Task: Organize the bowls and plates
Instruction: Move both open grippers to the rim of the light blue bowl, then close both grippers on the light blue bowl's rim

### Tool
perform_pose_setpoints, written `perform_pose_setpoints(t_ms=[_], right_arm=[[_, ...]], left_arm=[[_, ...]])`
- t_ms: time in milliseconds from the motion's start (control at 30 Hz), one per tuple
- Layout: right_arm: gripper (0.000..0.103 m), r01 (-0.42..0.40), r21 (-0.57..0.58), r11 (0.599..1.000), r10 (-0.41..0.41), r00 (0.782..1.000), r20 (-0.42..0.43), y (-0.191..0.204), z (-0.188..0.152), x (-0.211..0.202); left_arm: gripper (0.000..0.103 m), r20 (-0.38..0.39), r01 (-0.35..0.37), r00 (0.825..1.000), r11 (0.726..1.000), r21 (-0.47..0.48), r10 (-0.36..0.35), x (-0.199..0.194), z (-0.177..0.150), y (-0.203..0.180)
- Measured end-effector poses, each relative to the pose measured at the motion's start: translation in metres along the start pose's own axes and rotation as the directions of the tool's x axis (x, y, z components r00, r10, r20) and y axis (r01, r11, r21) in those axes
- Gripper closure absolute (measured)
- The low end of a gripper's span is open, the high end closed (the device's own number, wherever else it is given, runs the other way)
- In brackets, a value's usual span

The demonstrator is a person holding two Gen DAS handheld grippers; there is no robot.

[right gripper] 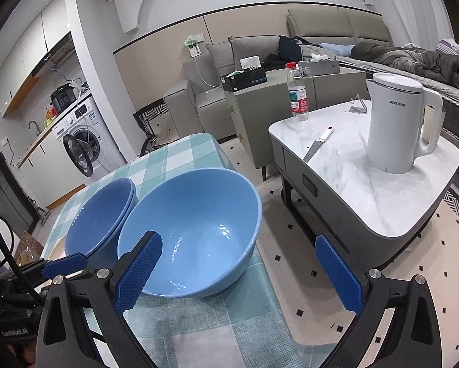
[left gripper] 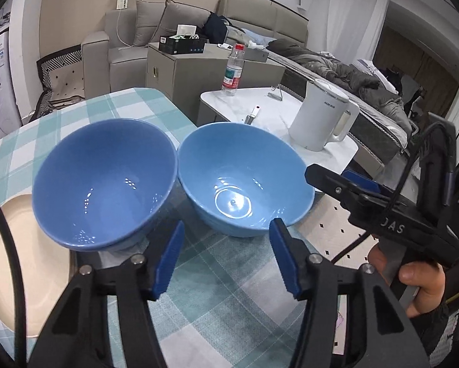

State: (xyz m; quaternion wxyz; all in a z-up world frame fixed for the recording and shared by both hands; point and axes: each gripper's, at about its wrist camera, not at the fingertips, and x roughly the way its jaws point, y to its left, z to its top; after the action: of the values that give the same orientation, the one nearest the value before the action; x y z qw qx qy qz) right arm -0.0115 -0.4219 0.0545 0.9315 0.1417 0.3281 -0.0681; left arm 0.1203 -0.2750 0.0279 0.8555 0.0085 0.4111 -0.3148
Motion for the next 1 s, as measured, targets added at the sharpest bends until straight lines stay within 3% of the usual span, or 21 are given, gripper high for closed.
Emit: perform_pose_setpoints(t_ms=[233,533,733,1000], right_arm=[[0.002,0.007,0.004,1.000,-0.007,1.000,0.006,-0.001,-0.002,0.003],[0.033,0.030,0.092,0.995,-0.027,0.999,-0.025,-0.025,-0.003,0.020],[0.035,0.026,0.120,0.992,-0.024,1.000,-0.020,-0.031,-0.005,0.031],[0.056,-0.006,0.138,0.990,0.012,0.999,-0.039,-0.027,-0.010,0.046]], left_arm=[[0.047,-0.014,-0.020,1.000,0.998,-0.053,0.019,0.024,0.004,0.003],[0.048,-0.017,-0.057,0.998,0.996,-0.072,0.056,0.050,0.006,0.003],[0.049,0.000,-0.073,0.997,0.995,-0.074,0.073,0.057,0.008,0.004],[0.055,-0.006,-0.063,0.998,0.993,-0.097,0.063,0.064,0.010,0.007]])
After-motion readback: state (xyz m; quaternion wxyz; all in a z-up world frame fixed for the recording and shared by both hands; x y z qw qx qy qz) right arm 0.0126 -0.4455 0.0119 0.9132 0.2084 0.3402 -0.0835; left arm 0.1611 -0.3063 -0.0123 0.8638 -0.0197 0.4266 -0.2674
